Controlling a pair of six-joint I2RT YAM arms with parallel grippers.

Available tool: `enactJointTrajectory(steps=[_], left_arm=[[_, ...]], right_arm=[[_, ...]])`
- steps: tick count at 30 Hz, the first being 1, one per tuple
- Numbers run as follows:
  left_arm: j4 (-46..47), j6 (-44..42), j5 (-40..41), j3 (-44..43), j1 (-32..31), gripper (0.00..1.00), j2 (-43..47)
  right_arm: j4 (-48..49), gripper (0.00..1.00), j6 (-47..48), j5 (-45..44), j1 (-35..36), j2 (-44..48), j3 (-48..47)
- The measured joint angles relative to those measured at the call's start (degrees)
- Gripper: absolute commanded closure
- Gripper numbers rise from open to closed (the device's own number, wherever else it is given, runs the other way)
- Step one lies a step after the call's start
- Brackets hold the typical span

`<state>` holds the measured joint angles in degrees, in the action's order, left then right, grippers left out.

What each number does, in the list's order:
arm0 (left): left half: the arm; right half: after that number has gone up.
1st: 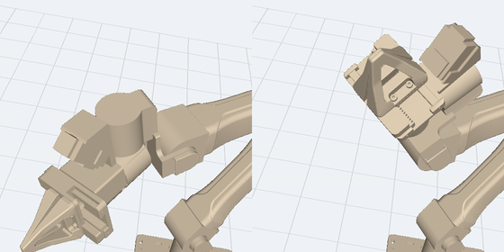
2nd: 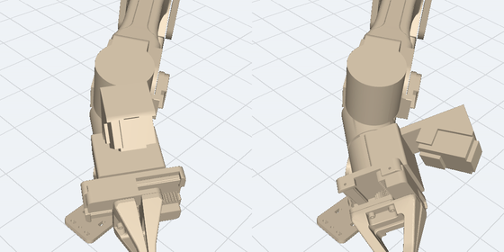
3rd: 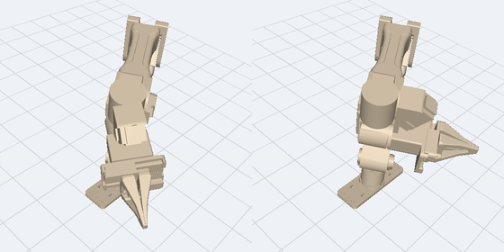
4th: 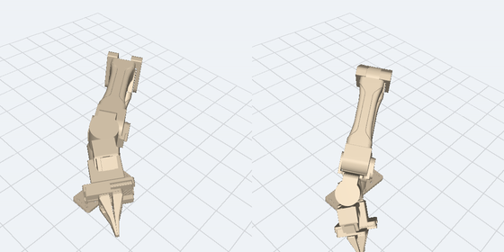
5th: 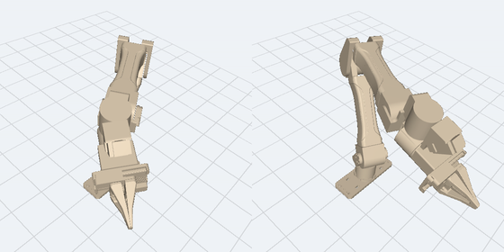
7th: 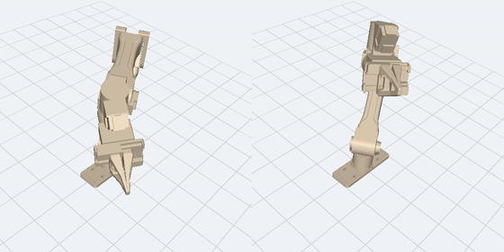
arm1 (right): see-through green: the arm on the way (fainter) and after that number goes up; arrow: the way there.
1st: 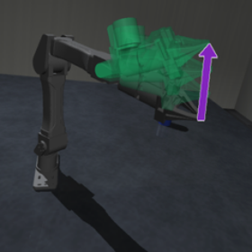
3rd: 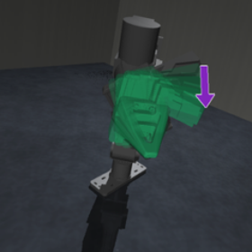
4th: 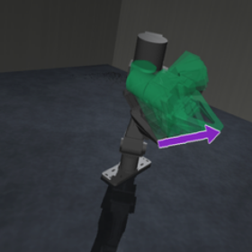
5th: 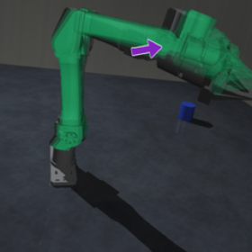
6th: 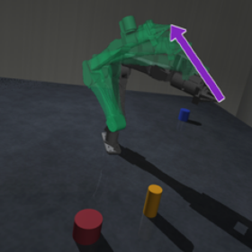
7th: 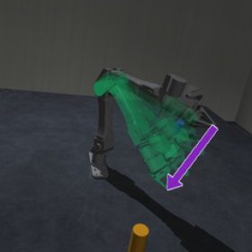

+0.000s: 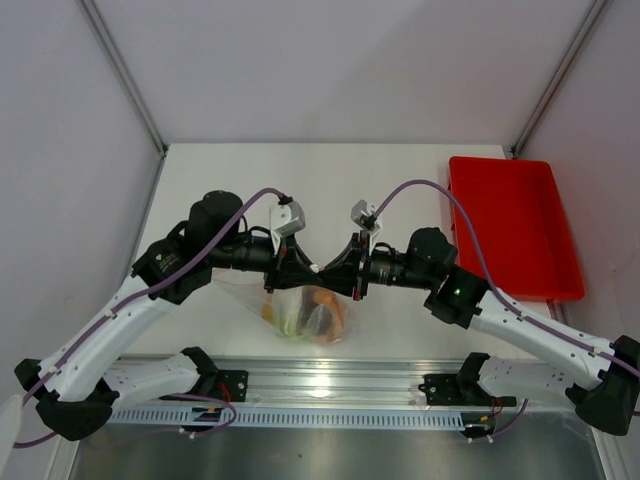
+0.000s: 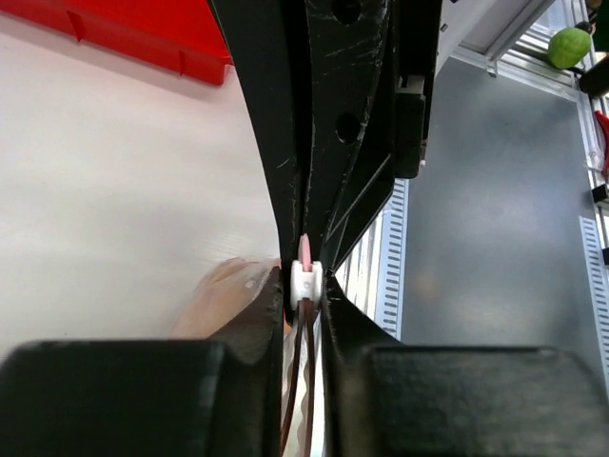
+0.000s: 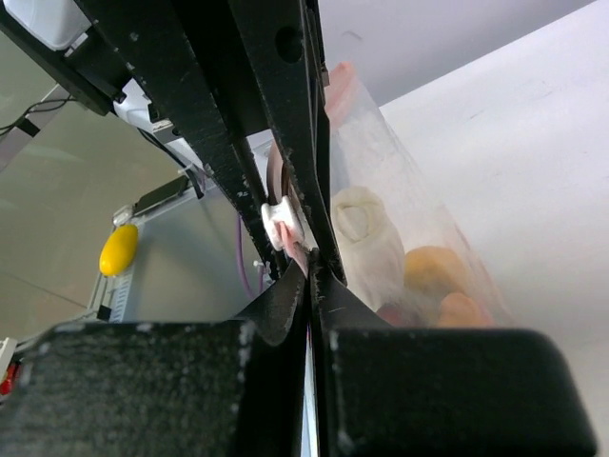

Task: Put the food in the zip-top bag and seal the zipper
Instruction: Zip the zipper food storage bag at the center of the board.

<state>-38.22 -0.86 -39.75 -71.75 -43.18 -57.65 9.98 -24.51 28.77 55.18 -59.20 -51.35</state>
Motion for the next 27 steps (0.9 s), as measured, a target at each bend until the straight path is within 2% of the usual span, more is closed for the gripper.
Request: enactJointTrajectory(steps=[2, 8, 10, 11, 14, 15, 17, 19, 21, 24, 27], left_arm=[[-0.07, 0.35, -0.48, 0.02, 0.26, 1.00, 0.07], [-0.13, 0.42, -1.49, 0.42, 0.76, 0.99, 0.07], [-0.22, 0.39, -1.70, 0.48, 1.16, 1.00, 0.17], [-0.37, 0.37, -1.92, 0.50, 1.44, 1.00, 0.24], [-0.68, 0.31, -3.26, 0.52, 2.29, 0.99, 0.48], [-0.68, 0.22, -3.89, 0.52, 2.43, 0.99, 0.48], [-0.72, -0.15, -4.44, 0.52, 2.54, 1.00, 0.48], [-1.05, -0.22, -4.57, 0.52, 2.67, 0.99, 0.48], [-1.55, -0.24, -4.48, 0.52, 2.84, 0.77, 0.57], [-1.95, -0.24, -4.44, 0.52, 3.10, 0.68, 0.74], [-1.53, 0.04, -4.37, 0.81, 3.48, 0.65, 1.27]], right_arm=[[0.02, 1.00, 0.44, 0.13, 0.13, 0.00, 0.00], [-3.37, 0.98, 3.30, 0.81, 0.26, -0.61, -1.75], [-7.13, 0.87, 5.57, 1.22, 0.26, -1.68, -4.17], [-9.25, 0.77, 6.93, 1.60, 0.26, -2.29, -5.62], [-12.92, 0.71, 10.86, 2.71, 0.31, -3.45, -8.31], [-13.81, 0.73, 11.76, 3.08, 0.33, -3.58, -8.85], [-15.06, 1.00, 13.25, 3.69, 0.35, -3.82, -9.62], [-15.89, 1.00, 13.92, 4.09, 0.35, -4.31, -10.19], [-16.02, 1.00, 14.08, 4.31, 0.35, -4.70, -10.38], [-15.74, 1.00, 14.08, 4.52, 0.37, -4.90, -10.38], [-15.10, 1.00, 14.03, 4.46, 0.39, -4.90, -10.32]])
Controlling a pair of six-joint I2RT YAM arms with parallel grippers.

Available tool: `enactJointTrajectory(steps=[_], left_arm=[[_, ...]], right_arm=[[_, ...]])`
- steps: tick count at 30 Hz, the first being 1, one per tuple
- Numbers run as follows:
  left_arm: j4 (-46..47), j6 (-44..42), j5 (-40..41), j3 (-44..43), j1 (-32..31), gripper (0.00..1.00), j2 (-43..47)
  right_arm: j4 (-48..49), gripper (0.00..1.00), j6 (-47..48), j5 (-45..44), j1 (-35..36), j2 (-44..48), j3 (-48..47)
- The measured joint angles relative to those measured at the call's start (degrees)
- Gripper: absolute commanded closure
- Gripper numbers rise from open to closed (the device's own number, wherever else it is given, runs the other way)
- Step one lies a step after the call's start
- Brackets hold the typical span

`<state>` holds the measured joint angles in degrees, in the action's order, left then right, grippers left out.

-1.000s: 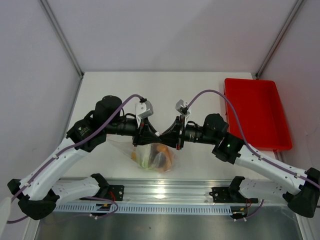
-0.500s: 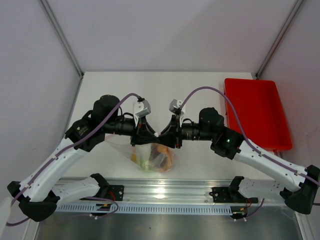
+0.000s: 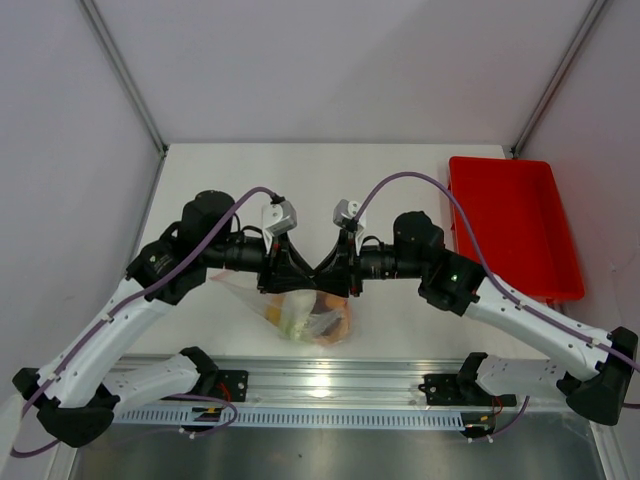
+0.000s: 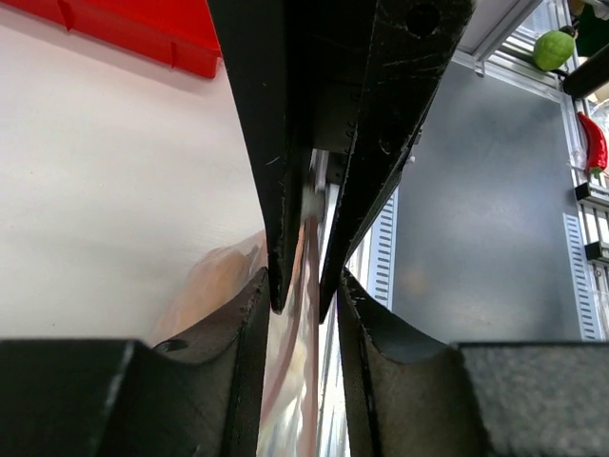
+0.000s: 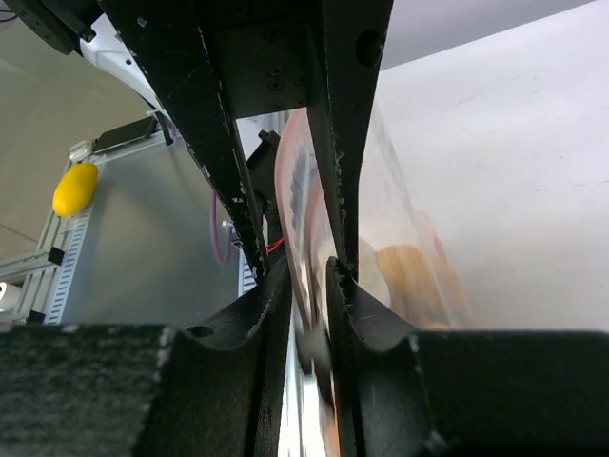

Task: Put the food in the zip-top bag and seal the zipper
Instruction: Zip the zipper food storage bag at the center of the board.

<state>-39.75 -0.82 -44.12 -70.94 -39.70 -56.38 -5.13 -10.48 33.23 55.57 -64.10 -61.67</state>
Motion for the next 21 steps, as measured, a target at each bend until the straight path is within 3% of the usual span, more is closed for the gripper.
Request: enactJointTrajectory(steps=[1, 2, 3, 5, 7, 8, 10, 12, 13, 17, 21], left_arm=[[0.11, 0.02, 0.00, 0.09, 0.15, 0.68, 0.20], [0.07, 0.09, 0.02, 0.13, 0.28, 0.89, 0.33], [-0.07, 0.37, 0.00, 0.17, 0.46, 0.99, 0.39], [-0.20, 0.13, -0.13, 0.48, 0.63, 0.99, 0.46], [-0.20, 0.22, -0.22, 0.85, 0.66, 0.99, 0.44], [-0.28, 0.22, -0.13, 0.92, 0.68, 0.81, 0.26], [0.13, 0.15, -0.15, 1.40, 0.68, 0.60, -0.09], [0.13, 0.15, 0.44, 1.99, 0.92, 0.50, -0.22], [0.11, 0.11, 0.74, 2.40, 1.29, 0.39, -0.22], [-0.15, -0.26, 2.14, 3.74, 1.66, 0.32, 0.07], [-0.50, -0.28, 3.04, 4.42, 1.68, 0.34, 1.36]], right_arm=[[0.59, 1.00, -0.07, 0.00, -0.02, 0.04, 0.31], [0.98, 0.88, -0.20, 0.02, -0.02, 0.11, 0.57], [1.42, 0.86, -0.44, 0.11, -0.11, 0.22, 0.96], [2.38, 1.00, -1.05, 0.48, -0.57, 0.42, 1.86], [3.43, 1.00, -1.64, 0.68, -0.92, 0.61, 2.91], [3.87, 1.00, -1.99, 0.72, -1.07, 0.68, 3.37], [4.04, 1.00, -2.45, 0.70, -1.53, 0.90, 3.89], [3.41, 0.98, -2.80, 0.98, -2.19, 1.29, 4.42], [2.99, 0.91, -2.95, 1.18, -2.60, 1.66, 4.74], [2.10, 0.89, -3.21, 1.53, -4.09, 3.08, 5.40], [1.92, 0.89, -3.43, 1.90, -4.83, 4.17, 5.49]])
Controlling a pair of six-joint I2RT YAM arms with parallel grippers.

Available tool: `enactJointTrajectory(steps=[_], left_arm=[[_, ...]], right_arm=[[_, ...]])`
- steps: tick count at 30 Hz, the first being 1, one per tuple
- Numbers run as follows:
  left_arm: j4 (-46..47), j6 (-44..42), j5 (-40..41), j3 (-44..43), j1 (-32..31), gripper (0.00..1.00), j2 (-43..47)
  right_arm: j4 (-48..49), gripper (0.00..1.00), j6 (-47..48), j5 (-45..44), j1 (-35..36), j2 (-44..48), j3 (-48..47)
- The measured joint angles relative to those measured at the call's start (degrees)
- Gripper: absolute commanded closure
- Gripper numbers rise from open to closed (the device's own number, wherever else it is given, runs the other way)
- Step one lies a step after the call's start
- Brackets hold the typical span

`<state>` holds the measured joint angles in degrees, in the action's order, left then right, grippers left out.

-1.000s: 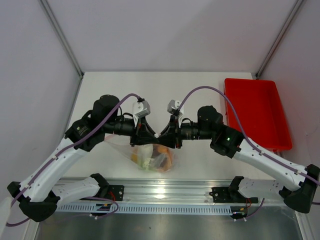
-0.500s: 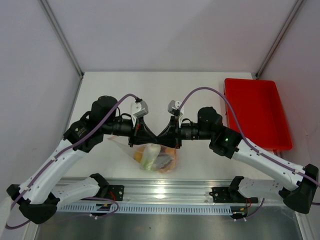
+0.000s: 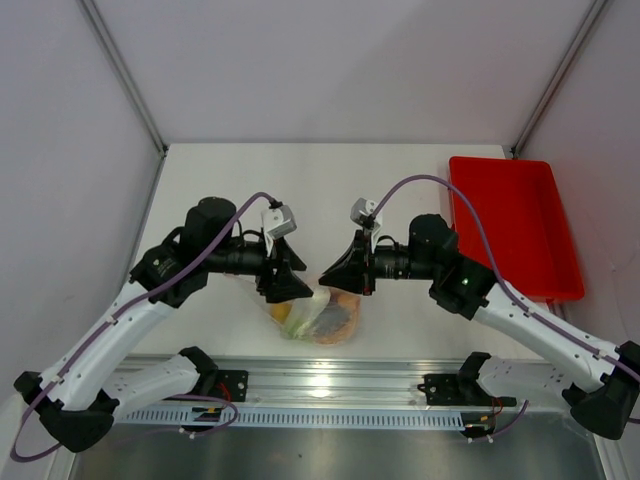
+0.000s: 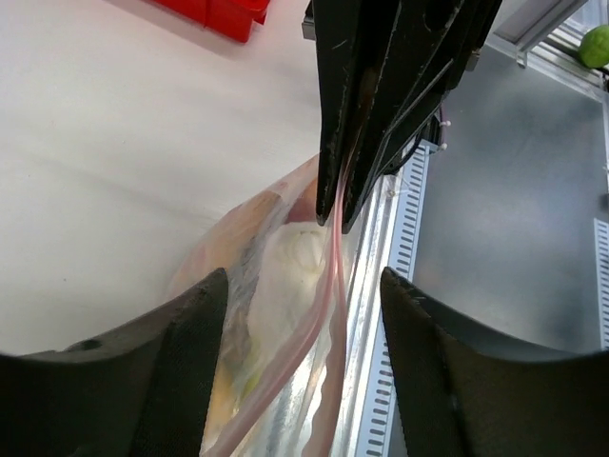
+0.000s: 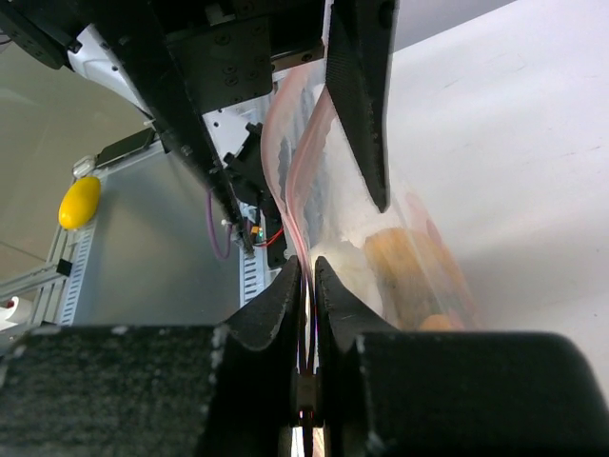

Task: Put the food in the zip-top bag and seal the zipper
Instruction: Zip the zipper food storage bag at the center of the board.

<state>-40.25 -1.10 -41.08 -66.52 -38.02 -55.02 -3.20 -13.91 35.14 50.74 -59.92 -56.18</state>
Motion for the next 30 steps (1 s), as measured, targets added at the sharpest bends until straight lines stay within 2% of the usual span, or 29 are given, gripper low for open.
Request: enactJointTrajectory(steps=[3, 4, 6, 7, 10, 16, 19, 24, 25, 27, 30], left_arm=[[-0.20, 0.02, 0.24, 0.11, 0.02, 0.63, 0.92], [-0.28, 0.00, 0.37, 0.11, 0.02, 0.84, 0.96], [-0.44, -0.07, 0.37, 0.11, 0.04, 0.99, 0.70], [-0.48, -0.26, 0.39, 0.11, 0.04, 0.99, 0.42], [-0.55, -0.37, 0.66, 0.11, 0.07, 0.99, -0.28], [-0.02, -0.20, 1.88, 0.11, 0.07, 0.99, 0.09], [0.17, -0.17, 1.90, 0.11, 0.07, 1.00, 0.61], [0.22, -0.04, 1.90, 0.11, 0.07, 0.99, 1.20], [0.20, 0.04, 1.90, 0.11, 0.07, 1.00, 1.36], [0.13, 0.07, 1.88, 0.11, 0.07, 0.99, 1.68], [-0.24, 0.07, 1.90, 0.11, 0.09, 0.99, 2.25]], right_arm=[[-0.07, 0.87, -0.04, 0.42, 0.00, 0.33, 0.09], [-0.09, 0.80, -0.07, 0.50, 0.00, 0.37, 0.09], [-0.35, 0.65, -0.57, 0.63, 0.00, 0.61, 0.13], [-0.52, 0.53, -0.74, 0.72, -0.02, 0.83, 0.13], [-1.92, 0.47, -0.42, 0.68, -0.20, 2.16, 0.13], [-5.16, 0.49, 0.04, 1.51, -2.34, 8.85, 2.34], [-5.11, 0.58, -0.09, 2.14, -3.72, 11.91, 4.83], [-3.61, 0.87, -1.62, 3.45, -5.49, 11.58, 6.82], [-2.95, 0.88, -1.97, 3.67, -5.70, 11.06, 6.97], [-1.66, 0.99, -2.75, 4.11, -5.97, 10.05, 6.99], [0.81, 1.00, -4.22, 4.72, -6.08, 8.55, 6.99]])
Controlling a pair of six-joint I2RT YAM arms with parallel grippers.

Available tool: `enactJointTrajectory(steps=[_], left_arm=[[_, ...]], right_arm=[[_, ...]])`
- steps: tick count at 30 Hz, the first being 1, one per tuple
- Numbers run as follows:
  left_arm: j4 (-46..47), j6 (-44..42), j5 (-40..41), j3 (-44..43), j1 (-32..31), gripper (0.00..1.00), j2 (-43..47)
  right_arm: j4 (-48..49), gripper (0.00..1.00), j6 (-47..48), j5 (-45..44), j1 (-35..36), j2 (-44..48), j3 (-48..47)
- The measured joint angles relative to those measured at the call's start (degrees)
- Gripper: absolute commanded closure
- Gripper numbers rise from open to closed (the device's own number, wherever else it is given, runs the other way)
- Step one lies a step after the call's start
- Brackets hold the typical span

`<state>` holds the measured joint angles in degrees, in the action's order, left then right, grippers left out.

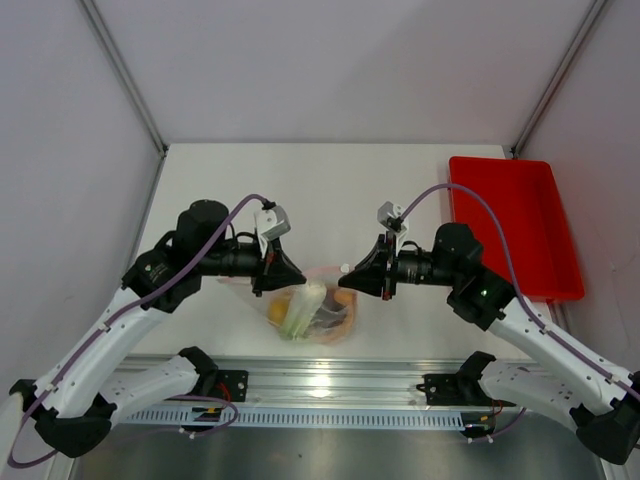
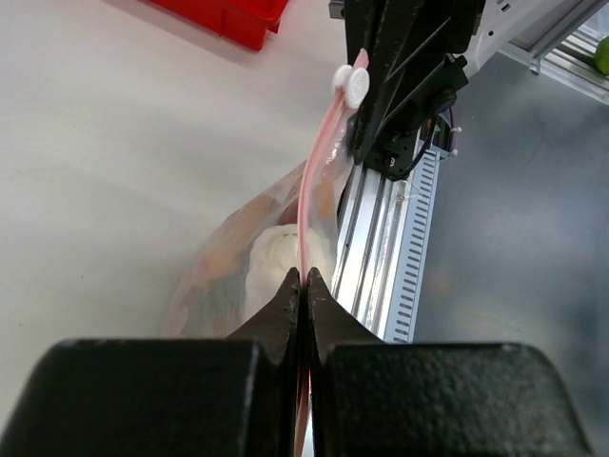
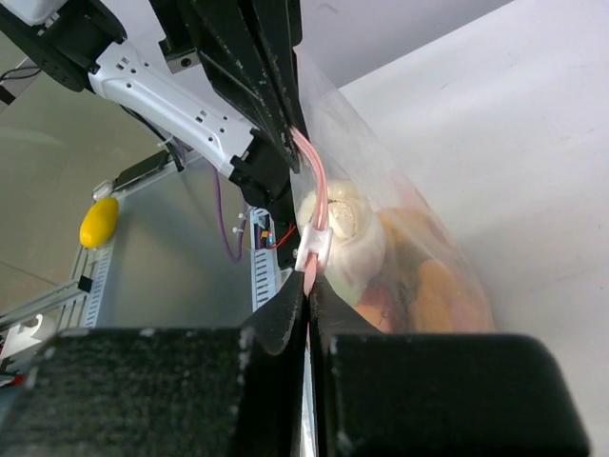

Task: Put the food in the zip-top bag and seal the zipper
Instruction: Zip the zipper food storage bag at the center of the board.

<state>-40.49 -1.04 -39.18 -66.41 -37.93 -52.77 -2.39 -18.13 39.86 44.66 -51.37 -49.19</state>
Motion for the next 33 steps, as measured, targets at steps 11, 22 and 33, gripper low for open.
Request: enactJointTrajectory(steps=[11, 22, 33], left_arm=[[5.31, 4.26, -5.03, -2.97, 0.09, 0.38, -2.34], [14.84, 10.67, -12.17, -5.92, 0.09, 0.61, -10.86], [15.30, 10.45, -14.21, -5.92, -1.77, 0.54, -10.78]], right_arm=[[3.63, 1.00, -3.32, -2.08, 0.74, -0.90, 0.31], [4.00, 1.00, -3.30, -4.59, 3.89, -0.33, 0.66], [4.04, 1.00, -3.54, -5.01, 3.93, -0.50, 0.66]])
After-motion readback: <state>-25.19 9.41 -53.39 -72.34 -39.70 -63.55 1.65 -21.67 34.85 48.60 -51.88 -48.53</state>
